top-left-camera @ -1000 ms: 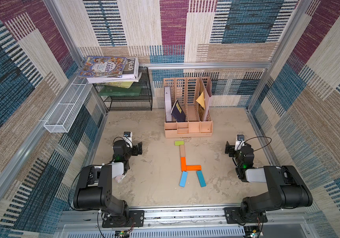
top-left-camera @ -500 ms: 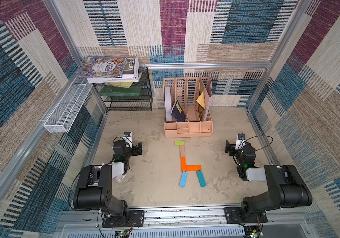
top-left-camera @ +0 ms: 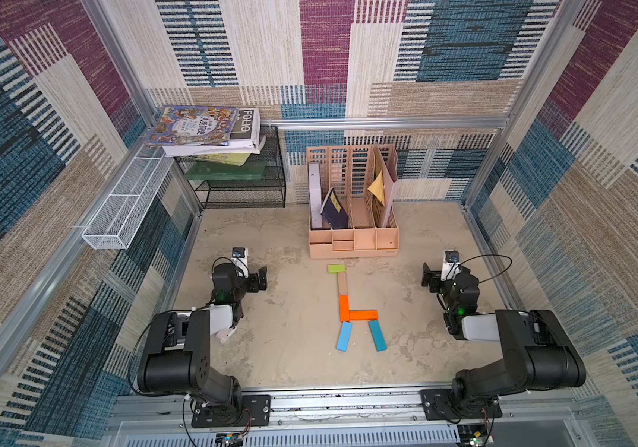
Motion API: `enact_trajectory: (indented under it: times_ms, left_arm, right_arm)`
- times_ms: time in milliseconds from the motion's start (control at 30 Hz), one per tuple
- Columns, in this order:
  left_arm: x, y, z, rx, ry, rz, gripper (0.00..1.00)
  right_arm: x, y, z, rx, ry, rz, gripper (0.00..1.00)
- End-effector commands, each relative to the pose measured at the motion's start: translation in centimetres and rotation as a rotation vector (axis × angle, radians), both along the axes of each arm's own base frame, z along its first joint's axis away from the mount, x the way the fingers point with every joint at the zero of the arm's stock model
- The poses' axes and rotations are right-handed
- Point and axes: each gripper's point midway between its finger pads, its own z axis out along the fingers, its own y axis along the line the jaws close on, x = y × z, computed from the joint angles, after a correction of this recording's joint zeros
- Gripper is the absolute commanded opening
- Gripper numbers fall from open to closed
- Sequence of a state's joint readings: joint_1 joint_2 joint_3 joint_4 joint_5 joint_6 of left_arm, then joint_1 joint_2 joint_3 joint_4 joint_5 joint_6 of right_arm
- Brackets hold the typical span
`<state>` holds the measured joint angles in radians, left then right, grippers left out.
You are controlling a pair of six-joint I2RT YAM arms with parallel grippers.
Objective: Assemble a giraffe with building blocks
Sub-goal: Reset both arms
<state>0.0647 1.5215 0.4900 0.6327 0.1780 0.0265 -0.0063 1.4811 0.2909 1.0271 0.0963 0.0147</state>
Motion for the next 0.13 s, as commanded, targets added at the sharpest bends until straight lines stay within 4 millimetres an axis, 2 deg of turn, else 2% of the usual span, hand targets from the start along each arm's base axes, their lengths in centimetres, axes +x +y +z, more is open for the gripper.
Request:
enact_trajectory:
  times_ms: [0,100]
  left_arm:
    - [0.15,0.03,0.33,0.005,-0.013,-0.001,0.99]
    - [0.17,0.03,0.34,0.005,-0.014,-0.001,0.99]
  right_arm:
    - [0.2,0.03,0.63,0.003,-0.026,-0.001,0.96]
    - [0.13,-0.01,0.72,0.003,-0.03,-0.001,0.96]
